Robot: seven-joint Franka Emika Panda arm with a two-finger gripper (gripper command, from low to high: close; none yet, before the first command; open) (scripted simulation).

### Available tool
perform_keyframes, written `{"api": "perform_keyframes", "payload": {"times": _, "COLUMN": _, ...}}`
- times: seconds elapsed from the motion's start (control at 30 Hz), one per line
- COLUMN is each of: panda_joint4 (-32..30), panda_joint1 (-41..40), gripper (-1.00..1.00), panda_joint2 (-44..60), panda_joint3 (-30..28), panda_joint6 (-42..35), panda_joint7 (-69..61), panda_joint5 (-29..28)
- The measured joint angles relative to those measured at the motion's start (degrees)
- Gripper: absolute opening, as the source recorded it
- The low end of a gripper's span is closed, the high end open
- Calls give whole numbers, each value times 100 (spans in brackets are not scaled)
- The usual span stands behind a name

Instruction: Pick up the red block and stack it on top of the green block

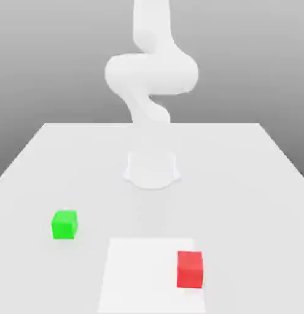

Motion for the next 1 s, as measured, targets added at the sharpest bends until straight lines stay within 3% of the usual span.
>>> {"api": "perform_keyframes", "payload": {"times": 0.7, "panda_joint4": -1641, "panda_joint1": 132, "gripper": 0, "panda_joint2": 4394, "panda_joint3": 730, "panda_joint6": 2143, "panda_joint7": 1333, "panda_joint5": -241}}
{"api": "perform_keyframes", "payload": {"times": 0.9, "panda_joint4": -1589, "panda_joint1": 318, "gripper": 0, "panda_joint2": 5637, "panda_joint3": 487, "panda_joint6": 3095, "panda_joint7": 1688, "panda_joint5": -624}}
{"api": "perform_keyframes", "payload": {"times": 0.93, "panda_joint4": -1566, "panda_joint1": 371, "gripper": -100, "panda_joint2": 5793, "panda_joint3": 423, "panda_joint6": 3224, "panda_joint7": 1724, "panda_joint5": -672}}
{"api": "perform_keyframes", "payload": {"times": 1.0, "panda_joint4": -1566, "panda_joint1": 371, "gripper": -100, "panda_joint2": 5793, "panda_joint3": 423, "panda_joint6": 3225, "panda_joint7": 1725, "panda_joint5": -673}}
